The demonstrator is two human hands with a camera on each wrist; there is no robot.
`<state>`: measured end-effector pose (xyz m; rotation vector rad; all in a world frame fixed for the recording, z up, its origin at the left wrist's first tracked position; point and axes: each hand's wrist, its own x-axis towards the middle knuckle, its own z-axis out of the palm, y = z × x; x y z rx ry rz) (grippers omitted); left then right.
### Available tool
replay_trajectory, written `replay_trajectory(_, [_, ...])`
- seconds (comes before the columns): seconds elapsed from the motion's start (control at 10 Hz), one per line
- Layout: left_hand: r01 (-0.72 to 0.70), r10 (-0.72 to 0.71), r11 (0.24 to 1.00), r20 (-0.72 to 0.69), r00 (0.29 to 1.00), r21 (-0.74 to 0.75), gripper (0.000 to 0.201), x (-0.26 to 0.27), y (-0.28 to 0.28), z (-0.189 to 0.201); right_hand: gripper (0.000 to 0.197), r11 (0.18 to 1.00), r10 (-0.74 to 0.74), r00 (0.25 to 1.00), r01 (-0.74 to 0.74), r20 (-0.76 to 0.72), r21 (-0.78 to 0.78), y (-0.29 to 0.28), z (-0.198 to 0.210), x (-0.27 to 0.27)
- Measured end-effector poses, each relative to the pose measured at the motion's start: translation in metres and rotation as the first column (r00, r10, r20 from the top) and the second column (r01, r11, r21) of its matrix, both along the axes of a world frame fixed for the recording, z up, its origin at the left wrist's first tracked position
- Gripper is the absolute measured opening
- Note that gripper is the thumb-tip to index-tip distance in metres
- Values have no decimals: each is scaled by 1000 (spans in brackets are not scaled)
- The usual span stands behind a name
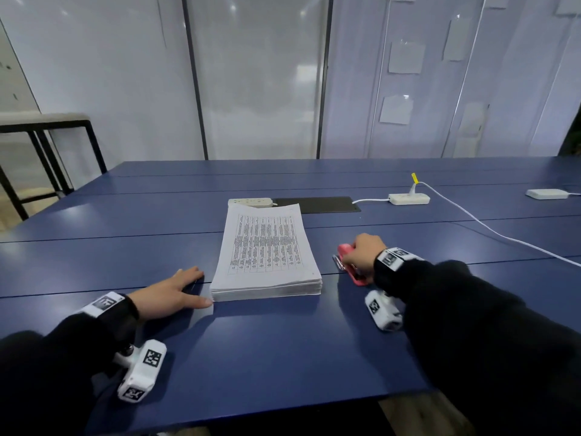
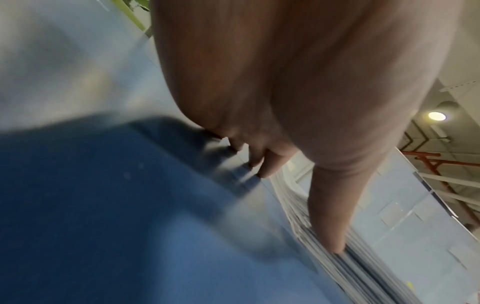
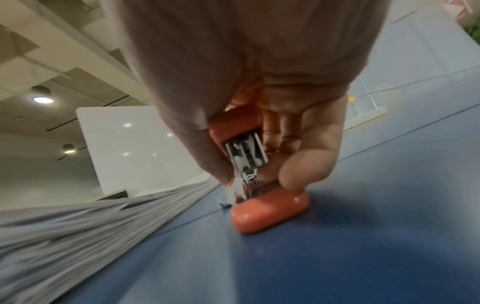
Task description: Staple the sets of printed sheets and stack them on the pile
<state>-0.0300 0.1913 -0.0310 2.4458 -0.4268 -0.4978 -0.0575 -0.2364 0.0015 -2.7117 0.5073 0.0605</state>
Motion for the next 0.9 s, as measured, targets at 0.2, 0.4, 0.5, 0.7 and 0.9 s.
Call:
replay_trajectory(0.2, [-18,17,1000,13,1000,14,89,-12,-6,8,25,999,-35,999,34,13,38,20,-2,39])
replay_trajectory(0.4, [-78,78,997,-11,997,3,63,-6,-9,4,26,983,-114,993,112,7,148,24,-2,33])
replay_trajectory(0.5, [-92,92,996,-7,996,11,86,-4,-8,3,45,960,-128,992,122,7,251,15,-11,40])
replay_trajectory(0.7, [-107,107,994,-11,994,-16,43,-19,-17,21,50,778,-267,961,174,66,604,18,2,7])
replay_trajectory(0.9, [-3,5,999,43,999,-49,41,-23,-15,24,29,554,-236,969,77,68,829,-2,8,-22])
